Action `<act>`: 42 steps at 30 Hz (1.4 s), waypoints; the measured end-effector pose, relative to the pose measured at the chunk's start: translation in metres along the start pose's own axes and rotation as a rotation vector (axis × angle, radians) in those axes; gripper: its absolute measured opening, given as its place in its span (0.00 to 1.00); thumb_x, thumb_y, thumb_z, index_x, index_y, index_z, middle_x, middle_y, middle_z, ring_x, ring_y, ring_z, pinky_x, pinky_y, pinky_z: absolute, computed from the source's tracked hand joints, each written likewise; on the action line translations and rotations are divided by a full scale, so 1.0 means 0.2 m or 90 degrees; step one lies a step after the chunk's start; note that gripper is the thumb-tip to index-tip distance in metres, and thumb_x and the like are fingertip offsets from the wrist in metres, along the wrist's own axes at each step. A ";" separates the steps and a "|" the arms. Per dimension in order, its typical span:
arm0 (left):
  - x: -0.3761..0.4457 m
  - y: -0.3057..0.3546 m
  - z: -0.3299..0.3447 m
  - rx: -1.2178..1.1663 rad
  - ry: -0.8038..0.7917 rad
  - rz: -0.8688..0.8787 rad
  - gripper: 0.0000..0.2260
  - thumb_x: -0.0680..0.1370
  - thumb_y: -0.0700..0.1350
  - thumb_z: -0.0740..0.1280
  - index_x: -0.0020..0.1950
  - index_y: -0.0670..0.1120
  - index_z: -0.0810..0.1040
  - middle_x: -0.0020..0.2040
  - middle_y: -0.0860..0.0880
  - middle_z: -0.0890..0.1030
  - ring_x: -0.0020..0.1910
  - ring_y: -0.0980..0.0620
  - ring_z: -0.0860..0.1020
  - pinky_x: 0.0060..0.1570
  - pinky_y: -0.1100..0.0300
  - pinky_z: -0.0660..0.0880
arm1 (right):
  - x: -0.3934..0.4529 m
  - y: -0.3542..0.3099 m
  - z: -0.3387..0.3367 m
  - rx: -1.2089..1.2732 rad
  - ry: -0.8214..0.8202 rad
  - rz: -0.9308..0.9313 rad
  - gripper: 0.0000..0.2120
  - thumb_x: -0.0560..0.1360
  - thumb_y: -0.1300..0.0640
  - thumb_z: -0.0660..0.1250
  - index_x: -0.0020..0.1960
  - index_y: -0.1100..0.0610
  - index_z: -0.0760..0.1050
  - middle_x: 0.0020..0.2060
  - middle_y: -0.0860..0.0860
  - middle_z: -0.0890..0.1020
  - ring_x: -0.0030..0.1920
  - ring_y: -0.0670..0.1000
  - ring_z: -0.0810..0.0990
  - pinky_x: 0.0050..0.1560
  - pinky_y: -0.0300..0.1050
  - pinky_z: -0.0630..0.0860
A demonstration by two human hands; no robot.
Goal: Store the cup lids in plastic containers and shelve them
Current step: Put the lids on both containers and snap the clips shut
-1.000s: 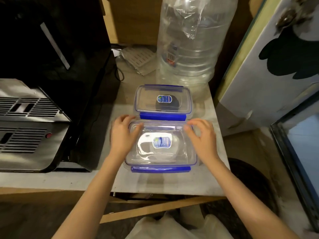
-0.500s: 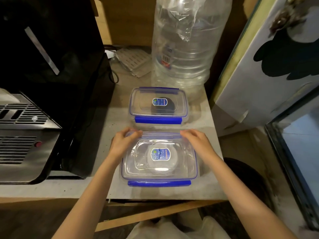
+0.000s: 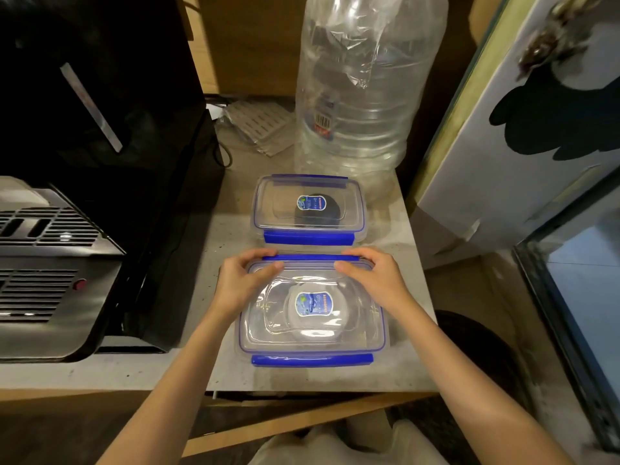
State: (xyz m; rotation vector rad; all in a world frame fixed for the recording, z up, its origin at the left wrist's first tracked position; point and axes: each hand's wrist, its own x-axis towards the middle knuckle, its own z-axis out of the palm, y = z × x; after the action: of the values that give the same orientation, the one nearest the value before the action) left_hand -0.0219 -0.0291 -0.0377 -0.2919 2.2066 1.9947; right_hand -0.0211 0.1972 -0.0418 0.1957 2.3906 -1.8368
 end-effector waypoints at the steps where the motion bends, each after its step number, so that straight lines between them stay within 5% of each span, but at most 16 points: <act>1: 0.00 0.00 0.00 -0.003 -0.001 0.008 0.10 0.72 0.41 0.70 0.53 0.47 0.78 0.48 0.53 0.81 0.49 0.52 0.81 0.37 0.67 0.80 | 0.00 0.00 0.00 0.000 0.004 -0.011 0.14 0.70 0.58 0.72 0.54 0.55 0.78 0.52 0.49 0.79 0.53 0.46 0.78 0.54 0.42 0.78; 7: 0.01 -0.01 0.00 0.025 0.017 0.029 0.08 0.71 0.41 0.71 0.49 0.47 0.78 0.48 0.51 0.81 0.47 0.53 0.81 0.39 0.66 0.80 | 0.01 0.01 0.00 0.005 0.023 -0.050 0.12 0.69 0.59 0.73 0.52 0.59 0.80 0.48 0.50 0.81 0.49 0.44 0.80 0.46 0.31 0.78; 17: -0.07 0.00 0.00 0.189 0.161 0.093 0.18 0.75 0.48 0.66 0.63 0.45 0.74 0.58 0.50 0.77 0.53 0.54 0.75 0.50 0.62 0.74 | 0.01 -0.01 -0.02 -0.026 -0.072 0.003 0.10 0.73 0.55 0.69 0.53 0.53 0.75 0.49 0.45 0.79 0.53 0.47 0.78 0.52 0.43 0.78; 21: -0.24 -0.06 -0.04 0.141 0.190 -0.007 0.22 0.75 0.51 0.65 0.67 0.46 0.69 0.64 0.45 0.75 0.57 0.51 0.75 0.53 0.56 0.73 | 0.01 -0.02 -0.03 0.009 -0.065 0.052 0.14 0.73 0.53 0.68 0.58 0.52 0.73 0.54 0.48 0.78 0.54 0.48 0.78 0.55 0.47 0.78; 26: -0.36 -0.14 -0.03 0.007 0.184 -0.026 0.17 0.76 0.44 0.64 0.65 0.46 0.70 0.60 0.44 0.78 0.50 0.51 0.79 0.43 0.64 0.77 | -0.08 0.02 -0.06 0.172 0.035 0.143 0.14 0.75 0.52 0.65 0.59 0.53 0.74 0.53 0.52 0.81 0.53 0.53 0.82 0.54 0.53 0.79; 29: -0.38 -0.16 0.01 -0.023 0.207 -0.012 0.17 0.76 0.42 0.64 0.66 0.44 0.71 0.58 0.44 0.80 0.49 0.52 0.81 0.38 0.67 0.79 | -0.15 0.03 -0.03 0.225 0.062 0.161 0.12 0.75 0.55 0.65 0.58 0.53 0.75 0.48 0.50 0.82 0.47 0.50 0.83 0.44 0.46 0.81; 34: -0.40 -0.03 0.00 -0.030 0.253 0.060 0.15 0.76 0.40 0.64 0.62 0.47 0.74 0.38 0.64 0.84 0.40 0.65 0.82 0.33 0.72 0.77 | -0.15 -0.10 -0.06 0.238 0.077 0.106 0.07 0.75 0.57 0.65 0.53 0.52 0.78 0.46 0.50 0.84 0.43 0.47 0.84 0.42 0.43 0.81; 37: -0.31 0.16 -0.02 -0.028 0.279 0.127 0.15 0.75 0.41 0.65 0.61 0.51 0.74 0.38 0.61 0.84 0.40 0.65 0.82 0.37 0.71 0.79 | -0.05 -0.24 -0.11 0.265 0.091 0.064 0.09 0.75 0.59 0.65 0.55 0.55 0.78 0.45 0.49 0.84 0.40 0.44 0.84 0.38 0.37 0.81; 40: -0.14 0.34 -0.02 -0.039 0.306 0.171 0.14 0.74 0.43 0.68 0.60 0.49 0.77 0.41 0.58 0.83 0.41 0.64 0.82 0.43 0.66 0.79 | 0.10 -0.39 -0.15 0.281 0.113 0.019 0.13 0.75 0.61 0.65 0.59 0.61 0.76 0.45 0.52 0.83 0.39 0.42 0.83 0.42 0.35 0.80; 42: 0.02 0.44 -0.01 -0.031 0.313 0.178 0.10 0.73 0.44 0.69 0.54 0.46 0.82 0.42 0.53 0.83 0.45 0.56 0.80 0.48 0.58 0.77 | 0.23 -0.48 -0.17 0.280 0.144 0.012 0.17 0.75 0.60 0.66 0.61 0.64 0.74 0.53 0.57 0.82 0.50 0.48 0.83 0.56 0.44 0.78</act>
State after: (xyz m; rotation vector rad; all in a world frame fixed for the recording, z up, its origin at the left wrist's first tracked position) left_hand -0.0464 -0.0237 0.0466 -0.5605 2.6122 2.3270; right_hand -0.0834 0.2070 0.0507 0.4861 2.0600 -2.4238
